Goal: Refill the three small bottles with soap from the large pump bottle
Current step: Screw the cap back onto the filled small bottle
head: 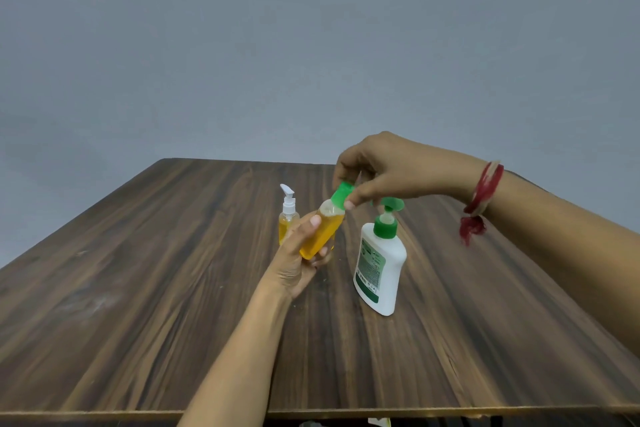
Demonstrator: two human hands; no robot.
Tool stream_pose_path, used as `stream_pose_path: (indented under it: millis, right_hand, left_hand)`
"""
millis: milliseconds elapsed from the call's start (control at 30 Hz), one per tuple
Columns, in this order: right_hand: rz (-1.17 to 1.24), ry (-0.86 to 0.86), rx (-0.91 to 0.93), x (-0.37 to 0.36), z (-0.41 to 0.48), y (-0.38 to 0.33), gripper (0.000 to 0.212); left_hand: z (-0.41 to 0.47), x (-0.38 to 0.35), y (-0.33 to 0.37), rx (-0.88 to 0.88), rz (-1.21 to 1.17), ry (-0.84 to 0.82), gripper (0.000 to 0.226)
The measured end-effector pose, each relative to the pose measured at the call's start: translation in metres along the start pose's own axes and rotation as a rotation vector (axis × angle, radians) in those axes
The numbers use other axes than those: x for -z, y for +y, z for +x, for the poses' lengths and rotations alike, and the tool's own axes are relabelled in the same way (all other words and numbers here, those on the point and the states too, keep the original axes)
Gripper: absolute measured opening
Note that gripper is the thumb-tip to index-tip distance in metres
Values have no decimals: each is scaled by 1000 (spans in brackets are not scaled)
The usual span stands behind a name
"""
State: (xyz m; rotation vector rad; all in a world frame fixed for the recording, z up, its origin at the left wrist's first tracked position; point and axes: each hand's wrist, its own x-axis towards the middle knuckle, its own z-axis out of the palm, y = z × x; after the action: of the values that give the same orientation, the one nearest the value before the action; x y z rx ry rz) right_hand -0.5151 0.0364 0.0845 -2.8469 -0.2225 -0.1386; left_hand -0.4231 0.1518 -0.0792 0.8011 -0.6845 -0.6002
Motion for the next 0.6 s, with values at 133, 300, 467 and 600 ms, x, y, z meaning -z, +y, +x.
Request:
stream_pose_path:
  millis: [133,300,467,600]
  right_hand:
    - [-104,82,-11,-7,0,5,47]
    - [-155,27,187,-12,-8,8,21]
    - [-299,223,36,-35,-11,8,43]
    - [-297,387,-174,-51,-17,9,60]
  left_hand:
    - [1,2,1,-16,-56,1,53]
    - [-1,3,-2,51,-34,-59,70]
    - [0,1,1,-45,180,-54,58]
    - [1,-5,4,-106,311,-81,55]
